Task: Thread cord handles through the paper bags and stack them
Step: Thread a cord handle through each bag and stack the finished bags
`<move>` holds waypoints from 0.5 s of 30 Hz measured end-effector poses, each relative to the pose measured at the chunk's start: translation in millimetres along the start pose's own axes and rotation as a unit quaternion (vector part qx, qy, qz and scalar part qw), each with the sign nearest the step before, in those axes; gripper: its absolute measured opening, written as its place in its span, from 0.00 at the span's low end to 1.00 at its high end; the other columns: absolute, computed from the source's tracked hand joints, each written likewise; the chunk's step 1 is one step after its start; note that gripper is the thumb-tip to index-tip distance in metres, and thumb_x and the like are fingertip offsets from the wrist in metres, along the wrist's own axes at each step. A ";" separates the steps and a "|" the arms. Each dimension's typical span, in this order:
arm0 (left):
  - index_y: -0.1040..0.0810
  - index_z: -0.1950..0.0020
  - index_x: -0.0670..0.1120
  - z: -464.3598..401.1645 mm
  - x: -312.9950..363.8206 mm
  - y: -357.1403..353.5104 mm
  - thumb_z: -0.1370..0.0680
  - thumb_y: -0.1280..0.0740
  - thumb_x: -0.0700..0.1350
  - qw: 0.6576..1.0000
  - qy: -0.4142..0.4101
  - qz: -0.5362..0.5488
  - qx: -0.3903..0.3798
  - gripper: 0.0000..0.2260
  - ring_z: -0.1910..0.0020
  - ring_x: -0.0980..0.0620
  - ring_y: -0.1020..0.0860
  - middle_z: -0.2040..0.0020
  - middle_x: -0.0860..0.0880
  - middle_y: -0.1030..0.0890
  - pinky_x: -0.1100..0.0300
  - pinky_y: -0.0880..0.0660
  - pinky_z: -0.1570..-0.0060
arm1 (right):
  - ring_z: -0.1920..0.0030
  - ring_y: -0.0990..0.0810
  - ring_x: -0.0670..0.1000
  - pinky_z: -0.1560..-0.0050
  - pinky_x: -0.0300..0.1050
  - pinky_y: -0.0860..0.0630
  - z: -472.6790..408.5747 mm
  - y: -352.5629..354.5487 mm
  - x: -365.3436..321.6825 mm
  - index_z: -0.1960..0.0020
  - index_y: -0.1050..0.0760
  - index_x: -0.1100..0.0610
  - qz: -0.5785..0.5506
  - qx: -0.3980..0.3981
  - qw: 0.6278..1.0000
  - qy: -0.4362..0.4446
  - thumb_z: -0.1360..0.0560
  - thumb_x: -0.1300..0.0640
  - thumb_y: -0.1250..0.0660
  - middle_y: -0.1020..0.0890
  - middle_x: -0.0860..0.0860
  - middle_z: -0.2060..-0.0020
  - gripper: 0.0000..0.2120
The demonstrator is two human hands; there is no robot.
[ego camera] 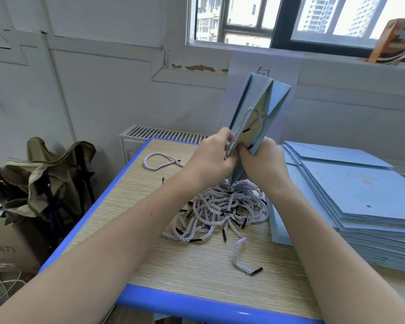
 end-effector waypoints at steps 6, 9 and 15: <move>0.23 0.54 0.47 2.9 -11.9 10.0 0.24 0.34 0.44 0.993 0.060 -0.049 0.091 0.02 0.60 0.41 0.23 0.63 0.46 0.20 0.49 0.24 0.61 | 0.72 0.16 0.51 0.67 0.47 0.17 4.2 -5.3 -5.2 0.56 0.22 0.61 -0.009 -0.043 0.999 -0.012 0.20 0.58 0.37 0.15 0.55 0.67 0.10; 0.23 0.56 0.49 4.5 -19.4 18.3 0.23 0.34 0.52 0.983 0.105 -0.094 0.120 0.08 0.60 0.41 0.24 0.62 0.48 0.20 0.53 0.29 0.65 | 0.73 0.16 0.51 0.66 0.48 0.17 8.0 -9.5 -10.0 0.53 0.24 0.63 -0.027 -0.079 0.996 -0.010 0.22 0.60 0.37 0.15 0.57 0.65 0.07; 0.23 0.50 0.47 6.4 -5.1 25.0 0.19 0.38 0.52 0.975 0.044 -0.171 0.134 0.10 0.57 0.40 0.24 0.59 0.47 0.19 0.53 0.34 0.64 | 0.67 0.14 0.56 0.65 0.54 0.16 9.0 8.1 -18.2 0.54 0.23 0.64 -0.147 -0.057 0.987 -0.043 0.24 0.57 0.31 0.15 0.59 0.63 0.09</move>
Point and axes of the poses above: each hand's wrist, its own z-axis away from the middle knuckle, its own y-axis out of the back of the hand, x = y × z, the point moved 9 cm from there along -z, towards the middle knuckle
